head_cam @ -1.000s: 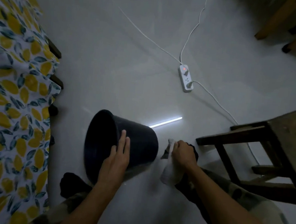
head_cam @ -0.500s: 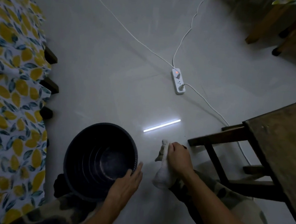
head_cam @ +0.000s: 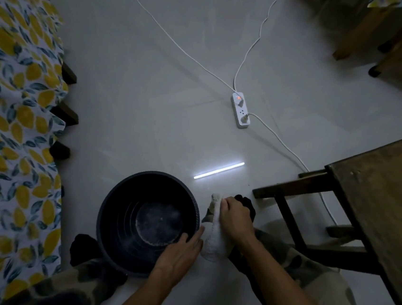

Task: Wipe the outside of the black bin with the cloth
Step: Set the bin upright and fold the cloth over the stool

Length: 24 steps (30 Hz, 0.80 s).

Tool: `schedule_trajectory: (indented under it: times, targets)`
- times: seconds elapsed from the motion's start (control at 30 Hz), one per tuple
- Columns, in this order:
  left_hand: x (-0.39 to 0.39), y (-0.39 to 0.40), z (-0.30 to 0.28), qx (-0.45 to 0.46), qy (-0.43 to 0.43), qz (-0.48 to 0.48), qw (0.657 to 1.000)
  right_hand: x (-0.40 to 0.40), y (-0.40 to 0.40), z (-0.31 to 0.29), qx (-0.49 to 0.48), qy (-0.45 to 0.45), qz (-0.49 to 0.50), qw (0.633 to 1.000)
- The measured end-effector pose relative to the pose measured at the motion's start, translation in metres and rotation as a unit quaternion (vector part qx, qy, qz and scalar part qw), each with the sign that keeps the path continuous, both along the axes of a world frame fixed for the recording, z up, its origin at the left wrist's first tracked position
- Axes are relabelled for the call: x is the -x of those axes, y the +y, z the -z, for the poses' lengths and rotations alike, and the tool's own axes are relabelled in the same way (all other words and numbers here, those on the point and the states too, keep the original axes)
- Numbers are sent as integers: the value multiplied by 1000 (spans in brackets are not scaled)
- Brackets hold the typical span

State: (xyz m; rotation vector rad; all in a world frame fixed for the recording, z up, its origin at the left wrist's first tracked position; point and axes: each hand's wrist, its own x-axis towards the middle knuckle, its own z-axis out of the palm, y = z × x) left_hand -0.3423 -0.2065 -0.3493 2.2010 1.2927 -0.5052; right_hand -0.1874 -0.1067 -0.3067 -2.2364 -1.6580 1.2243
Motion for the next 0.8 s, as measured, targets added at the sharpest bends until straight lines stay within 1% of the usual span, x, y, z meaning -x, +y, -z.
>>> schedule_trajectory:
  times: [0.17, 0.33, 0.47, 0.67, 0.8]
  targets:
    - [-1, -1, 4, -41, -5, -26, 999, 3, -2, -1, 5, -4, -11, 1000]
    - [3, 5, 2, -81, -20, -26, 996, 6, -4, -2, 2, 0, -18, 1000]
    - [6, 12, -7, -90, -36, -45, 994, 8, -5, -3, -4, 10, -28, 1000]
    - [17, 30, -29, -98, -62, -73, 991, 16, -5, -16, -7, 77, -58, 995]
    - [29, 39, -35, -86, -77, -99, 988, 25, -6, -31, 2, 124, -80, 989]
